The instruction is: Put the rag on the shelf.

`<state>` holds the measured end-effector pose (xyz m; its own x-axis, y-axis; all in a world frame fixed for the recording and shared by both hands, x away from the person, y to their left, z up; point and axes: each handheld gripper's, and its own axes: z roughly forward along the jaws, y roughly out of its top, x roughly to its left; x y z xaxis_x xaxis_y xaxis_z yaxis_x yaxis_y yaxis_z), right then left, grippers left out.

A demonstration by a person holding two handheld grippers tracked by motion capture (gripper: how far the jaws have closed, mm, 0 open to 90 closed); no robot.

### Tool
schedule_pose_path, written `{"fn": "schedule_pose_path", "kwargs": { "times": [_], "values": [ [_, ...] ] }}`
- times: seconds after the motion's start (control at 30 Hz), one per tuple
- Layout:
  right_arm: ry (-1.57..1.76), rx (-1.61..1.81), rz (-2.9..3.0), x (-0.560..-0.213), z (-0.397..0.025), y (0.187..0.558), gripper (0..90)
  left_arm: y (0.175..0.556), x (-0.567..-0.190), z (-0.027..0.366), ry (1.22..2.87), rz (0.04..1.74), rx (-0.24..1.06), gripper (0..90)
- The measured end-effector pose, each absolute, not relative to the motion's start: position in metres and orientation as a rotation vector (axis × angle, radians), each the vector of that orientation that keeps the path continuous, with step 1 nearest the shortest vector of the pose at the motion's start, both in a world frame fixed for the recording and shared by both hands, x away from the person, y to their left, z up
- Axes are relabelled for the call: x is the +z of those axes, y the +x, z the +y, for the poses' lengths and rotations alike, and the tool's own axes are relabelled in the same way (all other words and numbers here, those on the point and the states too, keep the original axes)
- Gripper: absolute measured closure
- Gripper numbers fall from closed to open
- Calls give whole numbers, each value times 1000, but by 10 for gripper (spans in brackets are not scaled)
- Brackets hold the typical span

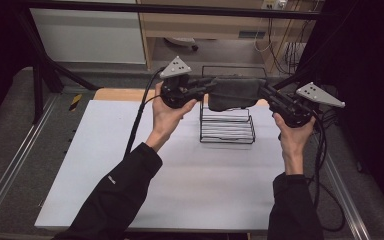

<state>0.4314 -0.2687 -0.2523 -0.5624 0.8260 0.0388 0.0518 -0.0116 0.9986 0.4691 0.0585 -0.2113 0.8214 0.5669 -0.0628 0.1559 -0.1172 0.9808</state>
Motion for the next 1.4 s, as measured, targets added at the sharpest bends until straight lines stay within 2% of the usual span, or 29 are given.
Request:
{"fn": "schedule_pose_path", "kwargs": {
  "times": [0.17, 0.37, 0.6, 0.73, 0.83, 1.03, 1.13, 1.2, 1.3, 1.4],
  "values": [
    [901, 1628, 1670, -255, -268, 430, 791, 475, -207, 56, 1724, 613, 342, 831],
    [888, 1612, 1685, -259, -270, 427, 766, 473, -213, 44, 1788, 601, 278, 891],
    [895, 1594, 1712, -258, -272, 423, 664, 471, -221, 39, 1848, 590, 285, 898],
    [902, 1581, 1714, -256, -272, 420, 534, 472, -227, 38, 1863, 592, 279, 899],
    [895, 1577, 1712, -254, -271, 417, 487, 473, -231, 36, 1876, 594, 273, 900],
    [871, 1607, 1691, -245, -269, 411, 464, 476, -238, 32, 1897, 601, 273, 900],
    [875, 1596, 1704, -240, -267, 411, 553, 477, -242, 28, 1917, 604, 292, 900],
    [898, 1585, 1736, -239, -266, 413, 696, 478, -246, 26, 1922, 608, 294, 900],
    [939, 1556, 1794, -242, -264, 418, 834, 479, -250, 25, 1928, 610, 301, 900],
    [985, 1524, 1839, -251, -263, 423, 900, 479, -254, 25, 1927, 610, 307, 900]
  ]
}}
